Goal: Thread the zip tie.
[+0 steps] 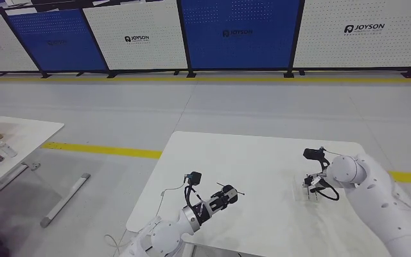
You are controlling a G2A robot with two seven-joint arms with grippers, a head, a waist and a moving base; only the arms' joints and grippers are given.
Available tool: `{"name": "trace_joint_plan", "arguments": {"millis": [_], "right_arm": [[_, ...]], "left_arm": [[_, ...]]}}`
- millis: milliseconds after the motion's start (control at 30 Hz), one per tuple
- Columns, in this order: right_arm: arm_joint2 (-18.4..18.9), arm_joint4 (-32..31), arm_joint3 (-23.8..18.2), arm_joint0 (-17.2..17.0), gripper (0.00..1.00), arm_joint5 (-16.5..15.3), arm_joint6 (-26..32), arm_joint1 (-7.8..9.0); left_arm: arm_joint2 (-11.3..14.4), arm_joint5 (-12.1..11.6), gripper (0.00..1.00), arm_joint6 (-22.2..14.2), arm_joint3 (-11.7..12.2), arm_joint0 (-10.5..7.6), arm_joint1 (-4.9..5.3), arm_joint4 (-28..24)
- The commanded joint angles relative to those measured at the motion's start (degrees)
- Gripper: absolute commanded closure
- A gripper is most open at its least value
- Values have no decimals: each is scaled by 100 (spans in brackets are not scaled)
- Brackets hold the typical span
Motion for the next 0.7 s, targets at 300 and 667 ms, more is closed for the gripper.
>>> {"name": "trace_joint_plan", "arguments": {"millis": [300, 667], "right_arm": [[-101, -37, 284, 128, 85, 56, -9, -119], [-160, -62, 460, 214, 100, -55, 7, -209]], "left_arm": [[0, 0, 100, 0, 0, 0, 0, 0], [0, 0, 100, 0, 0, 0, 0, 0]]}}
